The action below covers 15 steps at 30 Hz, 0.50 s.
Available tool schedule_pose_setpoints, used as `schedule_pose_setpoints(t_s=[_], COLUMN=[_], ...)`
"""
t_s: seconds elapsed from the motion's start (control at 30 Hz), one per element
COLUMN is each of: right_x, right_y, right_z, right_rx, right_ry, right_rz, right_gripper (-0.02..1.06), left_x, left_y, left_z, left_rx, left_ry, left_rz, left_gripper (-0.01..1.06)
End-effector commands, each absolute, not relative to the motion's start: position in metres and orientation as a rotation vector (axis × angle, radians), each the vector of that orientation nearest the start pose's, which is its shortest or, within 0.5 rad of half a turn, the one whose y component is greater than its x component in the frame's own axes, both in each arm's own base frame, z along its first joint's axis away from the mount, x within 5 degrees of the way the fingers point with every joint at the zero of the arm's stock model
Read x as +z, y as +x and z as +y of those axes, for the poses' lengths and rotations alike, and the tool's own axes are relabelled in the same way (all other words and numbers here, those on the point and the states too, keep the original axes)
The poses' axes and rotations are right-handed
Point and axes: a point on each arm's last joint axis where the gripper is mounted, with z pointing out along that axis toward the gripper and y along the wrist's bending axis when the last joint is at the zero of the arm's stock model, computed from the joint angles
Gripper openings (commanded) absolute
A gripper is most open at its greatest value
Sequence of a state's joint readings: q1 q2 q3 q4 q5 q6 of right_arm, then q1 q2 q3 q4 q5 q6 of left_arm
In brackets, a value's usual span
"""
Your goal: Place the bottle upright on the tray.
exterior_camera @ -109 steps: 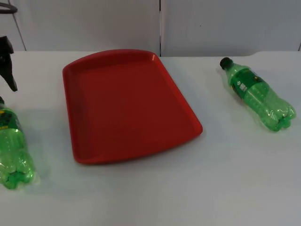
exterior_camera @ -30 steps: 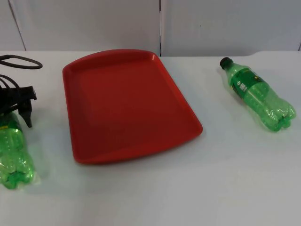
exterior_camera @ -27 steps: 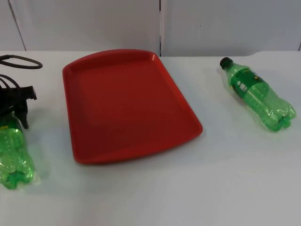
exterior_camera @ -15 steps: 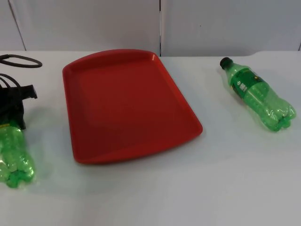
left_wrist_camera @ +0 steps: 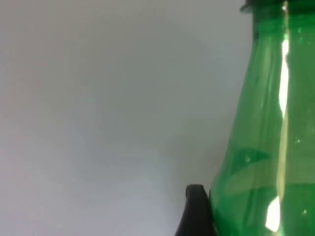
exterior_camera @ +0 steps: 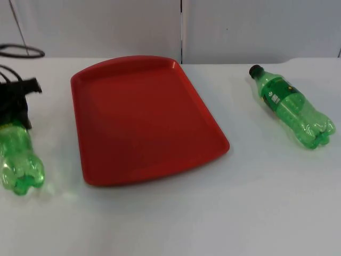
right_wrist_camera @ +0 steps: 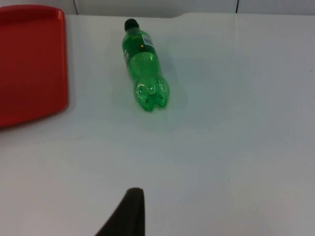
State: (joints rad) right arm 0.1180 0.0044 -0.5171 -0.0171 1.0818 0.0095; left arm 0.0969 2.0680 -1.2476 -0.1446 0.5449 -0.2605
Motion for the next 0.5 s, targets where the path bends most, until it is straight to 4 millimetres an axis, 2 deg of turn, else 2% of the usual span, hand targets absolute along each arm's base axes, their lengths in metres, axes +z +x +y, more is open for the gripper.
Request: schedule_pose_setpoints(t_s=[0.0, 0.1, 0.13, 0.17, 0.27, 0.3, 0.43, 0.47], right_x=[0.28, 0.28, 0.28, 0.28, 0.28, 0.28, 0.28, 0.28], right_y=[-0.007, -0.007, -0.007, -0.007, -0.007, -0.007, -0.007, -0.007], right_z=[-0.002, -0.002, -0.002, -0.002, -0.002, -0.002, -0.002, -0.002], right_rx=[0.057, 0.057, 0.057, 0.057, 0.057, 0.057, 0.057, 0.057], right_ry=[-0.103, -0.103, -0.103, -0.103, -0.103, -0.103, -0.103, -0.103], right_rz=[2.044, 2.044, 2.044, 2.044, 2.044, 2.044, 2.044, 2.044], right_gripper=[1.05, 1.05, 1.05, 1.05, 1.05, 1.05, 1.05, 1.05], left_x=[0.136, 0.16, 0.16, 0.17, 0.201, 0.201, 0.238, 0.238], left_y=[0.397, 0.396, 0.396, 0.396, 0.397, 0.397, 0.398, 0.398], left_z=[0.028, 0.026, 0.026, 0.026, 0.021, 0.021, 0.013, 0.013], left_rx=[-0.198, -0.215, -0.215, -0.227, -0.293, -0.293, -0.336, -0.336], left_ry=[-0.626, -0.557, -0.557, -0.533, -0.459, -0.459, -0.314, -0.314], left_rz=[2.725, 2.662, 2.662, 2.634, 2.507, 2.507, 2.333, 2.333], left_gripper=[0.0, 0.0, 0.0, 0.0, 0.0, 0.0, 0.0, 0.0])
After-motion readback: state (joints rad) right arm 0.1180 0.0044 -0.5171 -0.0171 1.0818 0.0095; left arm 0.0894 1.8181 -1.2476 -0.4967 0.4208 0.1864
